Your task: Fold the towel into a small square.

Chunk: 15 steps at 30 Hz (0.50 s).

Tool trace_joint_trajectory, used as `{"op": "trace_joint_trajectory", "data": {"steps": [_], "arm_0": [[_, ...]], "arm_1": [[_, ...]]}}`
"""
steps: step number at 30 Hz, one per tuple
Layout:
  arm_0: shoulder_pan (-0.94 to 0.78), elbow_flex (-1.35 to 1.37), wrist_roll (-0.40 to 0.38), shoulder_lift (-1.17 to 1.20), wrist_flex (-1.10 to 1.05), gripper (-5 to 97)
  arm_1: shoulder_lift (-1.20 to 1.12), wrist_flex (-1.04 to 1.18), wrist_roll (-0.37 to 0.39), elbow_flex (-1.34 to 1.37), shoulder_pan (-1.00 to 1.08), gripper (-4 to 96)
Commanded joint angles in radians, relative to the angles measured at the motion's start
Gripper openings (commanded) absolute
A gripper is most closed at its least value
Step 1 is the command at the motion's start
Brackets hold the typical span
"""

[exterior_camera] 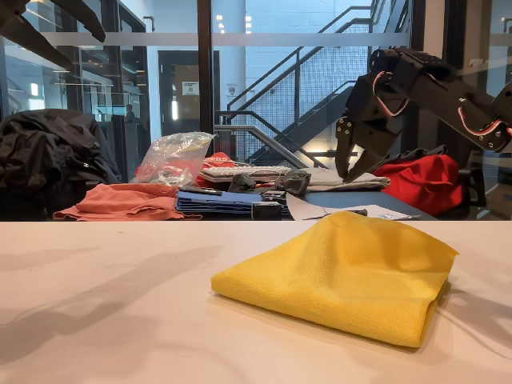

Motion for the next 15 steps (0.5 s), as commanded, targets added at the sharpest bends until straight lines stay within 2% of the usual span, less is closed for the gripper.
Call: {"op": "trace_joint_trajectory", "data": {"steps": [1,3,9,15], "arm_0": [[-0.002,-0.011,0.051,0.012,0.026,0],[-0.005,-0.023,0.092,0.003,0.077,0],[0.021,-0.023,0.097,-0.087,0.106,0],[0.038,-0.009,0.041,-0.183,0.114,0]], "arm_1": [[0.012,-0.006,0.002,-0.02,-0.003,21.3],[0.012,-0.006,0.002,-0.02,-0.003,21.3],[0.005,-0.006,0.002,-0.02,-0.003,21.3],[0.011,-0.006,0.002,-0.021,-0.002,21.3]]}}
